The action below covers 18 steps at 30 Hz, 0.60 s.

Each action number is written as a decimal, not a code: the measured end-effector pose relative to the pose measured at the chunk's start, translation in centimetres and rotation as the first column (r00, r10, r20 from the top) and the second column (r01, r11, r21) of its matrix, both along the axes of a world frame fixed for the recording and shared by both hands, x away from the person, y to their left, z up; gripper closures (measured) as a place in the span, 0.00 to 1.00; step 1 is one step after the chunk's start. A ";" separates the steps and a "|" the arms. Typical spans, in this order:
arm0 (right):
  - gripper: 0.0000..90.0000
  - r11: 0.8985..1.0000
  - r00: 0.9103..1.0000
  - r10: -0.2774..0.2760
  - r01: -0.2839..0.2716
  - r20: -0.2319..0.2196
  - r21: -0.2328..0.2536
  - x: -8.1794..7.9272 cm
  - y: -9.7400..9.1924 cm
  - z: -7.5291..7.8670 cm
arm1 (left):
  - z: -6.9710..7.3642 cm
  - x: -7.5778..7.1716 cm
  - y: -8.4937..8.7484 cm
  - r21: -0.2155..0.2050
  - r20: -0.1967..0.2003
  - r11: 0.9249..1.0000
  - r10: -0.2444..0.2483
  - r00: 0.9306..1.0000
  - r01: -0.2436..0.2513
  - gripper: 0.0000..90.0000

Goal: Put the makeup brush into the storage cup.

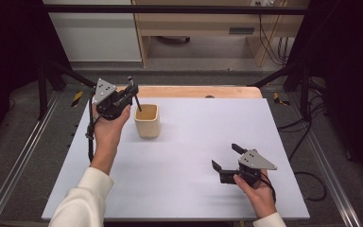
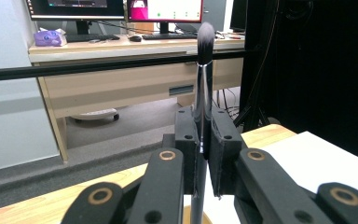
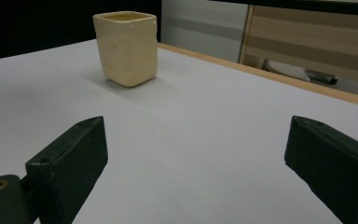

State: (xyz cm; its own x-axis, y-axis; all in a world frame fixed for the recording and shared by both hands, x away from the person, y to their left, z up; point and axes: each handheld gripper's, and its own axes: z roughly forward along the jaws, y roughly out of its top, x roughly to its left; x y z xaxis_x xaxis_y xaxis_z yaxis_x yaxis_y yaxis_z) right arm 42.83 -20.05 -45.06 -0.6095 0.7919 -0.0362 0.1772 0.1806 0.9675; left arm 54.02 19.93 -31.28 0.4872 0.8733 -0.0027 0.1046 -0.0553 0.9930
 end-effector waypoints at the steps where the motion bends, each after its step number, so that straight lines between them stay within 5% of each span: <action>1: 0.07 1.000 1.000 -0.002 0.002 0.001 0.000 0.0 0.0 0.0 | 0.0 0.0 0.0 -0.001 0.000 1.000 0.000 1.000 0.000 0.93; 18: 0.06 1.000 1.000 0.004 -0.004 0.015 0.015 -0.2 -0.1 0.1 | -0.5 0.1 -0.4 0.017 -0.002 1.000 0.010 1.000 -0.010 0.93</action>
